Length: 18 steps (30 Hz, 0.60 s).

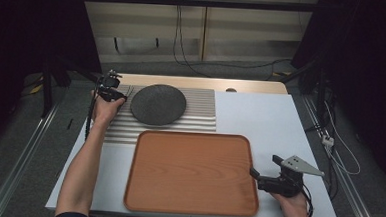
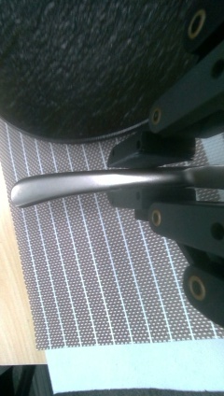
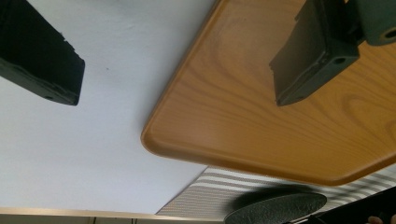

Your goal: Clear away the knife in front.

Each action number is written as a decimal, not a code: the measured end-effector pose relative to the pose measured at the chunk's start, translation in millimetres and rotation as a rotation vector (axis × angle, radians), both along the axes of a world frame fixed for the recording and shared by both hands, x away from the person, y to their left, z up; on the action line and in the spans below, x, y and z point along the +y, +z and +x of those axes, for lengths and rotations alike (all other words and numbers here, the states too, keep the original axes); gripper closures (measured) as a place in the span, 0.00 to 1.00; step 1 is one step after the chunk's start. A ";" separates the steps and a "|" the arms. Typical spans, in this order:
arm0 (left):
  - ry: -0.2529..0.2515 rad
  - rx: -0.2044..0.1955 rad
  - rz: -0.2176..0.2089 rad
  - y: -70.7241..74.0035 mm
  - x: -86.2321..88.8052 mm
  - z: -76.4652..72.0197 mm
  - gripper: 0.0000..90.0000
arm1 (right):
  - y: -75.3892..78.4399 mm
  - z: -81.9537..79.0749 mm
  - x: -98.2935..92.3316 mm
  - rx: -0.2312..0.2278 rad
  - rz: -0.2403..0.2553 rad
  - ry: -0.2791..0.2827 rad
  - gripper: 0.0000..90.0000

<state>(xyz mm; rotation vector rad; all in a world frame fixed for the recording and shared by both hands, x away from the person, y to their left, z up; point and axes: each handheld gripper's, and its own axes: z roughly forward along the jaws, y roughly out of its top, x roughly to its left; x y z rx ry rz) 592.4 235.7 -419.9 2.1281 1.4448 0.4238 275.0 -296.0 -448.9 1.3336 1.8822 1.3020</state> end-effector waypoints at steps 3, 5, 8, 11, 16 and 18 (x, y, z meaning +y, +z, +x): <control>-0.008 -0.008 -0.007 5.6 -0.7 -4.1 0.89 | 0.0 0.0 0.2 0.001 0.000 0.002 0.03; -0.012 -0.019 -0.014 9.3 -0.9 -7.4 0.89 | 0.0 -0.1 0.5 0.000 0.000 0.003 0.03; -0.029 -0.035 -0.028 14.6 -1.5 -12.8 0.89 | 0.5 -0.8 0.5 -0.004 -0.002 0.005 0.03; -0.038 -0.062 -0.046 19.9 -2.6 -18.8 0.89 | 0.8 -0.9 0.6 -0.005 -0.003 0.004 0.03; -0.067 -0.079 -0.040 27.8 -5.4 -28.3 0.89 | 1.0 -1.0 1.7 -0.004 -0.006 0.011 0.03; -0.072 -0.083 -0.042 30.4 -5.4 -31.7 0.89 | 1.0 -1.1 1.5 -0.004 -0.005 0.009 0.03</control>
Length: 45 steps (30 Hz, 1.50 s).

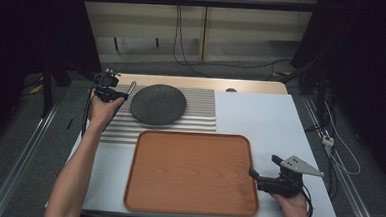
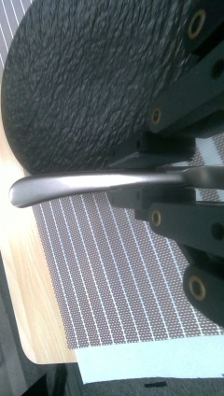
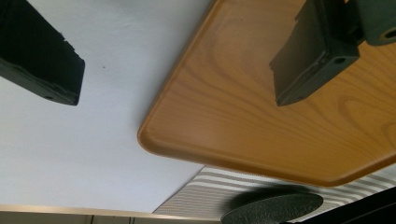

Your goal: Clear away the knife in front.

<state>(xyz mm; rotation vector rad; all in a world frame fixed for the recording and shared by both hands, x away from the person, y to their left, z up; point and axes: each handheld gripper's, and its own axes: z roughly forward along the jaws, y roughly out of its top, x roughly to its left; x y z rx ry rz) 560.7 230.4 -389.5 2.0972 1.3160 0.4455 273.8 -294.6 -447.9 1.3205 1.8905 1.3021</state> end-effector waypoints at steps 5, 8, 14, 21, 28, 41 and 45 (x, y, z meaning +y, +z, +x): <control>-0.039 -0.009 0.012 6.7 -5.1 -10.8 0.89 | 0.0 0.1 -0.7 -0.002 -0.001 -0.003 0.03; -0.065 -0.024 0.008 10.4 -10.6 -17.5 0.89 | 0.0 1.0 0.3 -0.001 -0.003 -0.001 0.03; -0.108 -0.038 0.010 18.1 -20.6 -32.3 0.89 | 1.2 -0.1 1.8 -0.009 -0.016 0.000 0.03; -0.152 -0.031 0.008 18.3 -31.6 -49.0 0.89 | 2.0 -1.7 2.0 -0.011 -0.020 0.002 0.03; -0.199 -0.049 0.019 25.4 -47.0 -67.5 0.89 | 1.4 -0.3 1.9 -0.010 -0.018 0.001 0.03; -0.250 -0.046 -0.008 25.0 -63.9 -91.7 0.89 | 1.2 -0.2 2.8 -0.006 -0.018 0.007 0.03; -0.261 -0.035 -0.018 24.8 -69.9 -98.4 0.89 | 1.1 0.0 3.7 -0.006 -0.016 0.008 0.03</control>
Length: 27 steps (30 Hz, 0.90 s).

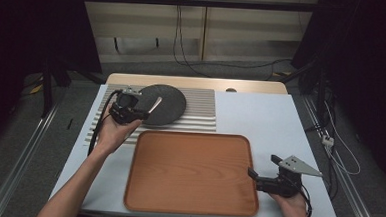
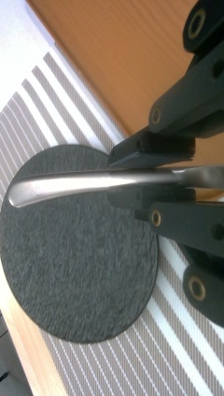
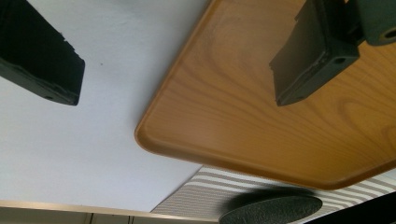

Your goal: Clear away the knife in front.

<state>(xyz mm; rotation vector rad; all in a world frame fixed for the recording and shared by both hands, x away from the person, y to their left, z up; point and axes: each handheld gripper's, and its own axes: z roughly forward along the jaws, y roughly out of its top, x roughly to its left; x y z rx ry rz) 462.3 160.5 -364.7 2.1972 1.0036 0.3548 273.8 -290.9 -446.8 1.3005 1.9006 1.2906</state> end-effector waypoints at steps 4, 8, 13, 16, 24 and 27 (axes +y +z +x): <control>-0.017 0.002 -0.006 1.3 -4.4 -6.6 0.89 | -0.2 0.3 -0.1 0.000 -0.001 0.000 0.03; -0.049 0.002 -0.003 3.2 -10.1 -13.7 0.89 | -0.4 0.8 -0.2 0.001 -0.001 -0.001 0.03; -0.092 0.009 0.008 2.6 -17.3 -22.5 0.89 | -0.7 1.4 0.0 0.005 0.000 0.000 0.03; -0.105 0.015 0.009 1.2 -22.0 -27.5 0.89 | -0.6 1.1 0.1 0.004 0.001 0.001 0.03; -0.110 0.022 0.006 0.7 -32.1 -39.0 0.89 | -0.6 1.1 0.2 0.005 0.001 0.000 0.03; -0.113 0.027 -0.002 0.4 -35.1 -44.1 0.89 | -0.5 0.9 0.4 0.004 -0.001 0.001 0.03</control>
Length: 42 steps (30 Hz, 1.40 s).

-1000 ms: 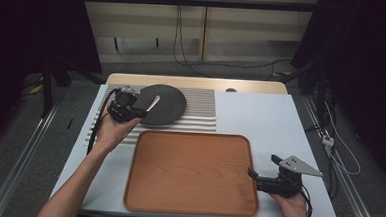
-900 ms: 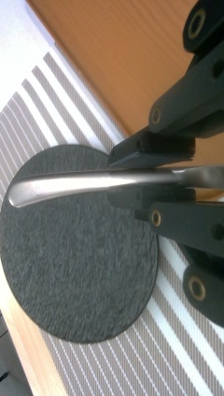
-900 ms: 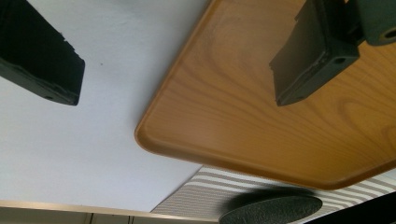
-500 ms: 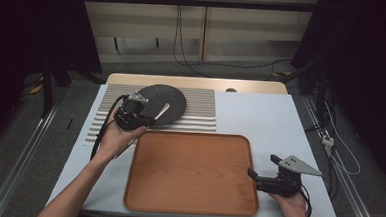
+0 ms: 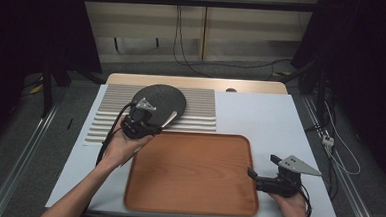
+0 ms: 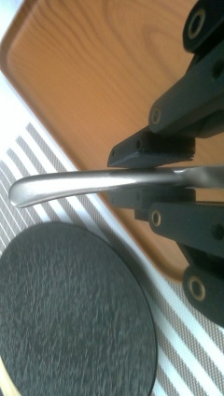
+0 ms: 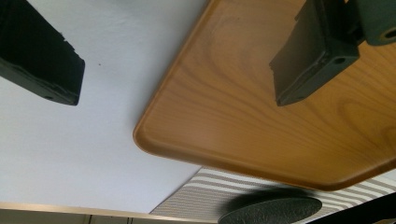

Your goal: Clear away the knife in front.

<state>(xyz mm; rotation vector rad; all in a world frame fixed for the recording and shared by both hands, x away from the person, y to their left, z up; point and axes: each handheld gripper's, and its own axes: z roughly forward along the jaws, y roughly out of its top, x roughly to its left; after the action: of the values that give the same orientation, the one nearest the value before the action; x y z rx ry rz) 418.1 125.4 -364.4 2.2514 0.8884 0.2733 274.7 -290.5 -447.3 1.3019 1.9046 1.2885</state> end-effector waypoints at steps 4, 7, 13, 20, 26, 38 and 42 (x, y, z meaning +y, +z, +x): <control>-0.014 0.019 -0.005 -5.6 -4.5 -6.5 0.89 | 0.0 -0.2 -0.3 0.001 0.002 -0.003 0.03; 0.009 0.041 -0.002 -13.0 -9.0 -9.6 0.89 | 0.0 -0.3 -0.2 -0.002 -0.002 0.001 0.03; 0.005 0.054 0.024 -21.8 -16.7 -15.2 0.89 | 0.1 -0.4 -0.1 0.000 0.000 -0.001 0.03; -0.029 0.083 0.061 -34.0 -26.4 -23.5 0.89 | 0.0 -0.9 0.2 0.001 -0.002 0.002 0.03; -0.030 0.097 0.085 -44.8 -30.5 -28.0 0.89 | 0.1 -1.2 -0.1 0.002 -0.002 -0.001 0.03; -0.021 0.143 0.114 -65.3 -37.2 -31.8 0.89 | -0.2 -0.7 0.9 0.002 -0.003 0.006 0.03; -0.018 0.130 0.119 -65.7 -38.3 -34.3 0.89 | -0.1 -0.7 1.4 0.003 -0.001 0.005 0.02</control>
<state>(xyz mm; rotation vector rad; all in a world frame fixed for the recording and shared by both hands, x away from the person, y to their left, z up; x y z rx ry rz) 383.9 87.1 -430.0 2.4082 0.9399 0.1773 274.0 -289.1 -447.4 1.3001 1.9116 1.2880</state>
